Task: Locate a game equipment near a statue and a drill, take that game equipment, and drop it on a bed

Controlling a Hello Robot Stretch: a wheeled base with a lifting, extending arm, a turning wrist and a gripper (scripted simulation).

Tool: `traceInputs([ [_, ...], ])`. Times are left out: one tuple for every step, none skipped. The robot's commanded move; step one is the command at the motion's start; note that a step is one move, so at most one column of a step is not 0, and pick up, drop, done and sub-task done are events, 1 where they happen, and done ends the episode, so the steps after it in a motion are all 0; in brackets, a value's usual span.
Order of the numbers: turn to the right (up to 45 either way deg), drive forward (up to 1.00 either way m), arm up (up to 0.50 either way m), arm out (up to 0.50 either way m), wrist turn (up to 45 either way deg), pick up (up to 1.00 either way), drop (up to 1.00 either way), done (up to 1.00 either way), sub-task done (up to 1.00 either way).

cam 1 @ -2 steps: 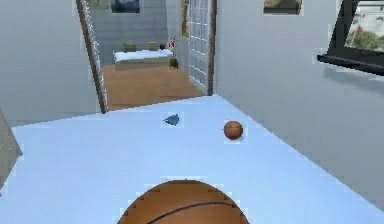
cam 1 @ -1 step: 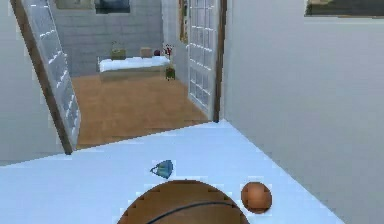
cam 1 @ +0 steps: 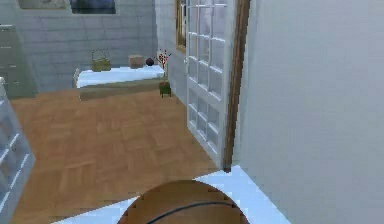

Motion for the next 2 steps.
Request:
traceInputs([
  [0.0, 0.2, 0.0, 0.0, 0.0, 0.0, 0.0, 0.0, 0.0],
  [3.0, 0.0, 0.0, 0.0, 0.0, 0.0, 0.0, 0.0, 0.0],
])
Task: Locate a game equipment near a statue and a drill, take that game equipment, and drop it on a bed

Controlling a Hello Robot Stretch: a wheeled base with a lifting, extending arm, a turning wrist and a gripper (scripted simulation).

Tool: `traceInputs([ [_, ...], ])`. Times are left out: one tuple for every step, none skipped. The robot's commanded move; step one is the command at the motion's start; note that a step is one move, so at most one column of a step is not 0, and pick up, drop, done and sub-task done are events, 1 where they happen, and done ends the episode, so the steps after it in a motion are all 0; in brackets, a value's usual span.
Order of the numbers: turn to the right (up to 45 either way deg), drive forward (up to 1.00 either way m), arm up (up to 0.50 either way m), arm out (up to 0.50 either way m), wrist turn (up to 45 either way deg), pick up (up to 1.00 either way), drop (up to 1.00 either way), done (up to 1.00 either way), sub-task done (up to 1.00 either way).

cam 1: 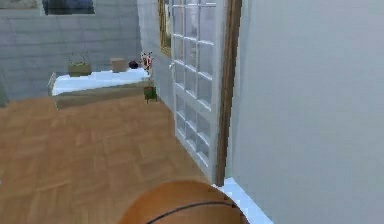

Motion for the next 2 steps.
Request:
traceInputs([
  [0.0, 0.2, 0.0, 0.0, 0.0, 0.0, 0.0, 0.0, 0.0],
  [-24.0, 0.0, 0.0, 0.0, 0.0, 0.0, 0.0, 0.0, 0.0],
])
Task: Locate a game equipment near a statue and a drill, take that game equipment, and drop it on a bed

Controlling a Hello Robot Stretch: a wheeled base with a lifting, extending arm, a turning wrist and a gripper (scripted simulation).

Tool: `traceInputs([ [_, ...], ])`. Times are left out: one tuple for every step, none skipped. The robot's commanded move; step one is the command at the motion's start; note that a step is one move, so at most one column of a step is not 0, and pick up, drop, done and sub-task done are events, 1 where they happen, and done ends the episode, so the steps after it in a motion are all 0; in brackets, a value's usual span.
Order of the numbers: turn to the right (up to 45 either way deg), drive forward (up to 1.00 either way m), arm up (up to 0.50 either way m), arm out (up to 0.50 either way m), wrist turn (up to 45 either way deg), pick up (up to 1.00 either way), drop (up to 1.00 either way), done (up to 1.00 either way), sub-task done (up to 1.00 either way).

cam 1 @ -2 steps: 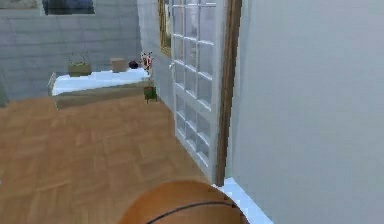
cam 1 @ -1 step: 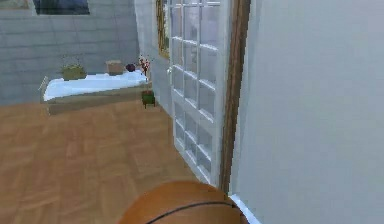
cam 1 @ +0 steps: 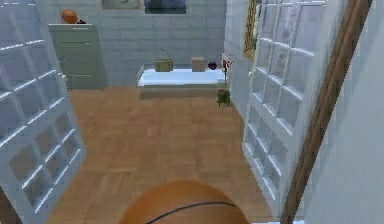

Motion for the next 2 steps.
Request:
traceInputs([
  [0.0, 1.0, 0.0, 0.0, 0.0, 0.0, 0.0, 0.0, 0.0],
  [0.0, 1.0, 0.0, 0.0, 0.0, 0.0, 0.0, 0.0, 0.0],
])
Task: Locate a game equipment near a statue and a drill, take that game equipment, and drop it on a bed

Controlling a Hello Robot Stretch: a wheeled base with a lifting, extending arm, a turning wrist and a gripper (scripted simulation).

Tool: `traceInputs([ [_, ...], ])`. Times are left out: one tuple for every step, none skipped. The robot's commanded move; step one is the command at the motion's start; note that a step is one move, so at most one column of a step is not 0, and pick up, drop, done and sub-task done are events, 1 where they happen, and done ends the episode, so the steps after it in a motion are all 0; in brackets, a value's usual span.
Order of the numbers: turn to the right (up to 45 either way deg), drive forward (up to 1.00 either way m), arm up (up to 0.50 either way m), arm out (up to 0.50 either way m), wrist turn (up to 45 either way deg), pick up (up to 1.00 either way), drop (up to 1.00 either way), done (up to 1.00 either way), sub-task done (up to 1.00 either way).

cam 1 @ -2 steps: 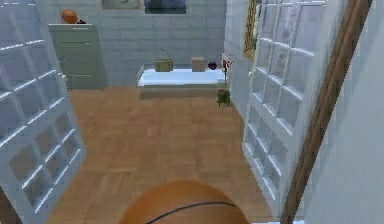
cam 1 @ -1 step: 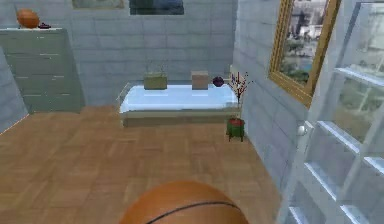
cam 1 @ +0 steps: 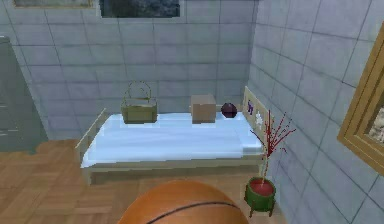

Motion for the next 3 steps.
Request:
traceInputs([
  [-3.0, 0.0, 0.0, 0.0, 0.0, 0.0, 0.0, 0.0, 0.0],
  [0.0, 1.0, 0.0, 0.0, 0.0, 0.0, 0.0, 0.0, 0.0],
  [-45.0, 0.0, 0.0, 0.0, 0.0, 0.0, 0.0, 0.0, 0.0],
])
